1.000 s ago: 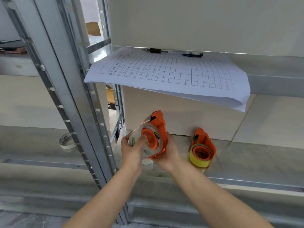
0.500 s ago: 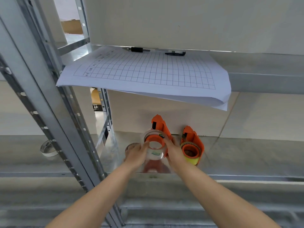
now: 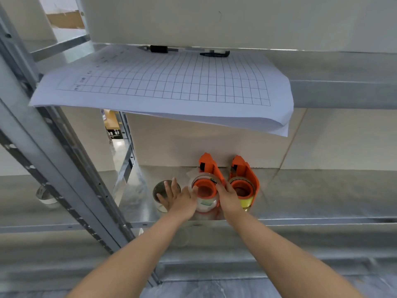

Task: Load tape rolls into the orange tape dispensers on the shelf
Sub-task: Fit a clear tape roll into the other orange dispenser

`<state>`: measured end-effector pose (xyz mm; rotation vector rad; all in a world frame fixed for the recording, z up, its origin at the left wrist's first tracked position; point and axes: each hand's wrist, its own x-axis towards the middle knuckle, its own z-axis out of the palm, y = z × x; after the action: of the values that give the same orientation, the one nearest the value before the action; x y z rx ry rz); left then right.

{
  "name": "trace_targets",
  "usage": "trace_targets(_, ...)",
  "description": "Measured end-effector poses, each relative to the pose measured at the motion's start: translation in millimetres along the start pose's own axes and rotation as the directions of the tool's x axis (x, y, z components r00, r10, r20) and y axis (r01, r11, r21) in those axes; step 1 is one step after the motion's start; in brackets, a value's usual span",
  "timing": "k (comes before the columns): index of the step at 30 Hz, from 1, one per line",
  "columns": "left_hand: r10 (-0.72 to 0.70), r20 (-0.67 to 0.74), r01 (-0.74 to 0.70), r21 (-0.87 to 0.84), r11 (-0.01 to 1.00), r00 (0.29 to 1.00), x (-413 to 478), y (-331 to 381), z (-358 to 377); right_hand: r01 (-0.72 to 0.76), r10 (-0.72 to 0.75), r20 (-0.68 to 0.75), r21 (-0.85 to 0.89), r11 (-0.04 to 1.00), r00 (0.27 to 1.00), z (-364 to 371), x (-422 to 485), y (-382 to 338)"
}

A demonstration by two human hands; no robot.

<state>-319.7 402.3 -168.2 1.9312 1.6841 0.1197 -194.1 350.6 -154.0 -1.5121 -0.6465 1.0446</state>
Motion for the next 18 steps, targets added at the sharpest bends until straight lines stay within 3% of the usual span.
trace_targets(6,-0.005,-0.037,0.011,0.154,0.988,0.999,2,-2,6,0.079,-0.080,-0.004,-0.122,0.989,0.997,6,-3,3)
trace_targets(14,-0.006,-0.044,0.014,0.172,0.985,0.999,-1,0,2,0.089,-0.106,-0.057,-0.244,0.966,0.993,14,2,8)
trace_targets(18,0.079,-0.214,-0.073,0.037,0.997,0.974,-1,-8,-3,0.079,-0.115,-0.116,-0.280,0.957,0.987,17,1,2)
